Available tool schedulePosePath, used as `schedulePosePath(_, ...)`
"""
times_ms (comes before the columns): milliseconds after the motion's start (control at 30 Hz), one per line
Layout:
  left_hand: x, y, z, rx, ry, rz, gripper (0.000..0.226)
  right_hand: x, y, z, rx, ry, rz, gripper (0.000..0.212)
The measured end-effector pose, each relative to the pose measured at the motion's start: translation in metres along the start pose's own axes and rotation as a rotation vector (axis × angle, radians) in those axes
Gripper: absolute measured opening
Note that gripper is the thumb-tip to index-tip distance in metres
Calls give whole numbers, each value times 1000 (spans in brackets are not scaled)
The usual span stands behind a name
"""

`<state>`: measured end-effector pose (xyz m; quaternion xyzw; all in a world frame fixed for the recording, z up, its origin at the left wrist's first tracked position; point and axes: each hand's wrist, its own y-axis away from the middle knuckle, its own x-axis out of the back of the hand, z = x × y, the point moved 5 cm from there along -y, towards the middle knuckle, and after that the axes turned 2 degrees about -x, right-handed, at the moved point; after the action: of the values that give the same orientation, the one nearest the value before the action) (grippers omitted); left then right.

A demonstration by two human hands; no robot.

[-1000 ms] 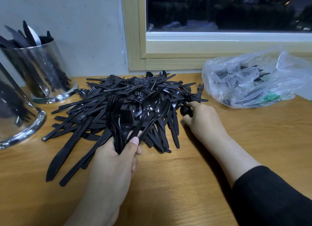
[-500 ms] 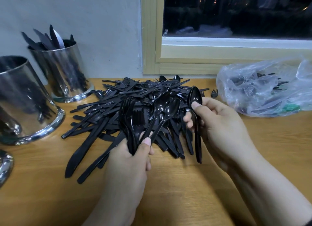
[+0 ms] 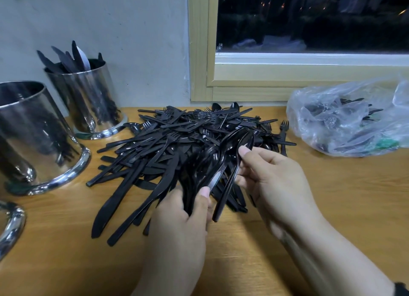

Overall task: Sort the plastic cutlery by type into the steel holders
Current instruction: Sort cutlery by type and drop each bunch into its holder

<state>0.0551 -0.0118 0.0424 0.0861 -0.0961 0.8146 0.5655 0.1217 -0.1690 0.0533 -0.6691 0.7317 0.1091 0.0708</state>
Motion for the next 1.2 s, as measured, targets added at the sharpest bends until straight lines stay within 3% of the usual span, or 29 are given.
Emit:
schedulePosePath(133, -2, 4, 3, -23, -49, -55, 30, 0, -2, 2, -7, 34, -55, 25)
schedulePosePath(333, 0, -2, -1, 119, 183, -46, 14, 5, -3, -11, 97, 122, -39, 42)
schedulePosePath(500, -5, -4, -6, 188, 266, -107, 18, -3, 2, -9, 114, 71, -110, 29)
schedulePosePath(633, -8, -3, -5, 143, 293, -177, 20, -4, 1, -4, 139, 72, -138, 23)
schedulePosePath(867, -17, 0, -9, 128, 378, -384, 20, 0, 1, -6, 153, 95, -83, 15)
schedulePosePath(1000, -19, 2, -12, 66, 190, -475, 37, 1, 3, -8, 196, 207, -47, 13)
schedulePosePath(1100, -16, -1, -16, 86, 270, -446, 49, -5, 6, -20, 280, 316, -52, 8)
schedulePosePath(1200, -8, -2, -10, 107, 330, -481, 42, -6, 8, -34, 336, 376, -78, 15)
